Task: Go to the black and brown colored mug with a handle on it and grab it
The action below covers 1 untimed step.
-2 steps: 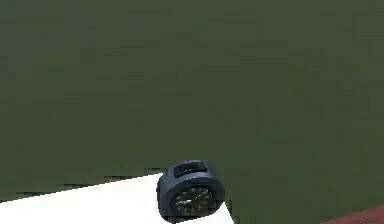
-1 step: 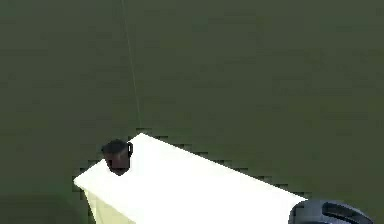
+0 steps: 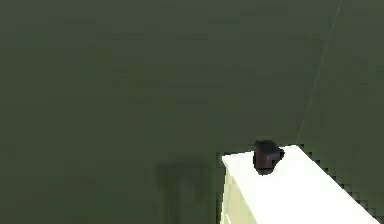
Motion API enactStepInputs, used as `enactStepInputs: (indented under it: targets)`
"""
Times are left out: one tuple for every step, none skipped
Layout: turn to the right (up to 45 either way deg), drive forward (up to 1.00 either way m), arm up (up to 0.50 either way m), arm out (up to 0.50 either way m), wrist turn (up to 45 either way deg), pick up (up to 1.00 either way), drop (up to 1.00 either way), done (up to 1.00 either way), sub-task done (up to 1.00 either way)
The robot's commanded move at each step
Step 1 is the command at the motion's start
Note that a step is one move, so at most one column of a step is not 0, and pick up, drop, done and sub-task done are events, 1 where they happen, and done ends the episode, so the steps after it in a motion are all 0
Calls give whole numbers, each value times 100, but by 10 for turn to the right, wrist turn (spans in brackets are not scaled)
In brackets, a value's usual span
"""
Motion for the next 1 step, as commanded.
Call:
enactStepInputs:
  targets:
    - [-450,0,0,0,0,0,0,0,0]
